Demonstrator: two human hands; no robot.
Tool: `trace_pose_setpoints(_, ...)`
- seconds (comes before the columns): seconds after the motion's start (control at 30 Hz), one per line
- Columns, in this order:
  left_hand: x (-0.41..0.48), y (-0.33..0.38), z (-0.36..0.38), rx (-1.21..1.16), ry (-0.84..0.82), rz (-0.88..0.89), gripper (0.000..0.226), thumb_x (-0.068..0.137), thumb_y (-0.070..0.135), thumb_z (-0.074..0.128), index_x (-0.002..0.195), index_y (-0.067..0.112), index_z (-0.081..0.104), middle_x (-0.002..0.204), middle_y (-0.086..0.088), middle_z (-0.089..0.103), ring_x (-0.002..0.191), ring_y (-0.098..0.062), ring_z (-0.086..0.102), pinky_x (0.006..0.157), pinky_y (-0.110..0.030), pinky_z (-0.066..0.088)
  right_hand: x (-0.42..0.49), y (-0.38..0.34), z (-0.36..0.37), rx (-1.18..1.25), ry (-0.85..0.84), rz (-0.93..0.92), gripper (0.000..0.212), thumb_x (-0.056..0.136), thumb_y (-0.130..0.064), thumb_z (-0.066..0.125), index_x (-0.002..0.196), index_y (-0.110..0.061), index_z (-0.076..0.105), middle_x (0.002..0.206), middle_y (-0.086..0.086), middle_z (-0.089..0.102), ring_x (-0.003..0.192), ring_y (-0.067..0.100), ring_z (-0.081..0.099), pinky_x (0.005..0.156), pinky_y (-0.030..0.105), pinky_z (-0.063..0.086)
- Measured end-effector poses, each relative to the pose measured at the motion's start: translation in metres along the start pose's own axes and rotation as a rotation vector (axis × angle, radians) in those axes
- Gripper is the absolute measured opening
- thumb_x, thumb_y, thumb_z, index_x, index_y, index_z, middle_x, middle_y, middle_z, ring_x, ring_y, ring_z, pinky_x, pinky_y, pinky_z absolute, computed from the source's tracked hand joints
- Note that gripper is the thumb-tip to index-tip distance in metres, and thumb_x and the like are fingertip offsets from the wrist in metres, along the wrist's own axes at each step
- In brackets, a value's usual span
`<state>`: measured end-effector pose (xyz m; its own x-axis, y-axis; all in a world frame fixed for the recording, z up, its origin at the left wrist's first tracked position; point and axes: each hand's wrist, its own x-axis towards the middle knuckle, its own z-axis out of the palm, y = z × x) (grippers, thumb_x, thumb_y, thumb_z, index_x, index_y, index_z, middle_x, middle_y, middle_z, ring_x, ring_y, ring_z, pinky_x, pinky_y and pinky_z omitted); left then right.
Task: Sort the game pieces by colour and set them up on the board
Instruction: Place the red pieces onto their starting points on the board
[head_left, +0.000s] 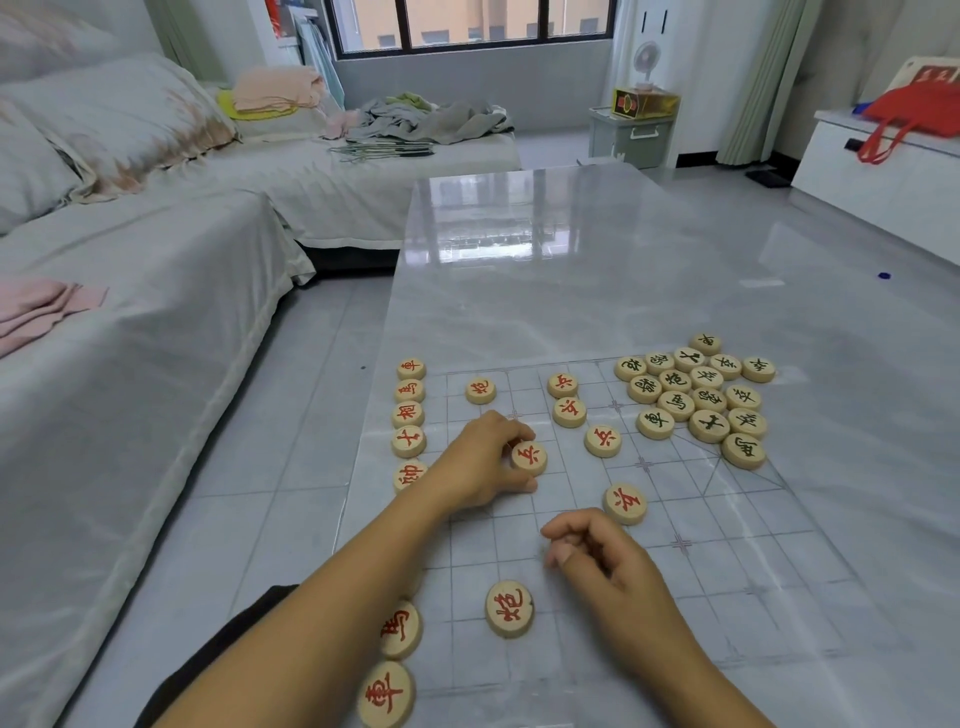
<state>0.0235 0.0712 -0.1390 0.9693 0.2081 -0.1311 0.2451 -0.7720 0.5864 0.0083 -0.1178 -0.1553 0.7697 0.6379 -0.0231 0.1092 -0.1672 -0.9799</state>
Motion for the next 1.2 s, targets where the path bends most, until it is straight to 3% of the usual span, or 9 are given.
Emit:
trace_pose_setpoints(0.1,0.001,-0.001,0.000,-0.024,0.016,-0.010,0.051,0.079,0.023,0.072,0.126,0.017,0.052,0.122,-0.004,0.047,0.106,-0.015,0.047,0.091,-0.023,0.038,0.005,-0.007,-0.018,-0.018,0.120,0.021,0.016,0.087,-0.011,0.056,0.090,-0.025,0.063,0.084,-0.001,0.061,0.072,0.001,0.054,0.067,0.014,0.046)
trace_pose_setpoints(0.2,0.001,-0.002,0.000,-0.052,0.020,-0.002,0.045,0.080,0.020,0.070,0.123,0.016,0.055,0.118,-0.003,0.048,0.099,-0.010,0.044,0.086,-0.019,0.035,0.017,-0.005,-0.045,-0.379,0.245,-0.004,0.021,0.086,-0.020,0.060,0.105,-0.028,0.058,0.102,-0.007,0.052,0.090,0.002,0.052,0.080,0.026,0.046)
trace_pose_setpoints(0.27,0.001,-0.002,0.000,-0.065,0.023,0.003,0.043,0.081,0.018,0.070,0.121,0.015,0.057,0.114,-0.002,0.049,0.098,-0.009,0.044,0.085,-0.018,0.034,0.024,0.002,-0.057,-0.659,0.202,0.034,0.043,0.085,-0.029,0.060,0.126,-0.027,0.047,0.117,-0.004,0.043,0.109,0.012,0.044,0.089,0.027,0.042)
trace_pose_setpoints(0.37,0.001,-0.001,0.002,-0.066,0.036,0.008,0.042,0.081,0.016,0.070,0.121,0.013,0.058,0.109,0.001,0.047,0.098,-0.010,0.044,0.085,-0.018,0.035,0.028,0.008,-0.059,-0.829,0.087,0.037,0.049,0.086,-0.036,0.058,0.132,-0.026,0.042,0.118,-0.003,0.041,0.109,0.013,0.041,0.089,0.026,0.041)
trace_pose_setpoints(0.6,0.002,-0.003,0.006,-0.052,0.053,-0.018,0.038,0.079,0.019,0.071,0.116,0.017,0.060,0.117,-0.002,0.051,0.106,-0.016,0.050,0.089,-0.021,0.037,-0.020,0.002,-0.040,-0.963,0.115,0.065,0.041,0.073,-0.064,0.057,0.089,-0.029,0.043,0.092,-0.012,0.046,0.085,0.007,0.046,0.078,0.025,0.042)
trace_pose_setpoints(0.77,-0.006,0.009,0.005,0.029,-0.029,-0.037,0.045,0.076,0.025,0.074,0.118,0.022,0.058,0.121,-0.001,0.046,0.113,-0.019,0.046,0.100,-0.035,0.041,-0.043,0.002,-0.050,-0.818,-0.038,0.023,0.059,0.083,-0.055,0.050,0.134,-0.043,0.023,0.116,-0.017,0.033,0.112,0.004,0.033,0.093,0.021,0.028)
trace_pose_setpoints(0.87,-0.015,0.020,0.010,0.158,-0.096,0.007,0.047,0.075,0.033,0.074,0.118,0.027,0.057,0.129,0.001,0.044,0.120,-0.020,0.041,0.105,-0.038,0.032,-0.044,-0.003,-0.049,-0.866,-0.103,-0.075,0.047,0.089,-0.044,0.047,0.134,-0.039,0.032,0.110,-0.017,0.036,0.103,0.002,0.035,0.090,0.016,0.031)
trace_pose_setpoints(1.0,-0.023,0.023,0.017,0.179,-0.097,0.045,0.048,0.075,0.035,0.074,0.118,0.028,0.056,0.134,0.003,0.042,0.123,-0.020,0.037,0.107,-0.039,0.029,-0.050,-0.009,-0.038,-0.951,-0.036,0.000,0.035,0.079,-0.059,0.054,0.100,-0.032,0.043,0.098,-0.015,0.046,0.090,0.005,0.041,0.076,0.018,0.032)
trace_pose_setpoints(1.2,-0.029,0.013,0.011,0.003,-0.120,0.083,0.040,0.078,0.026,0.072,0.116,0.030,0.059,0.131,0.006,0.045,0.125,-0.015,0.039,0.110,-0.041,0.030,-0.054,-0.007,-0.042,-0.932,-0.152,-0.030,0.058,0.085,-0.055,0.048,0.135,-0.042,0.023,0.115,-0.016,0.035,0.108,0.005,0.033,0.093,0.018,0.029)
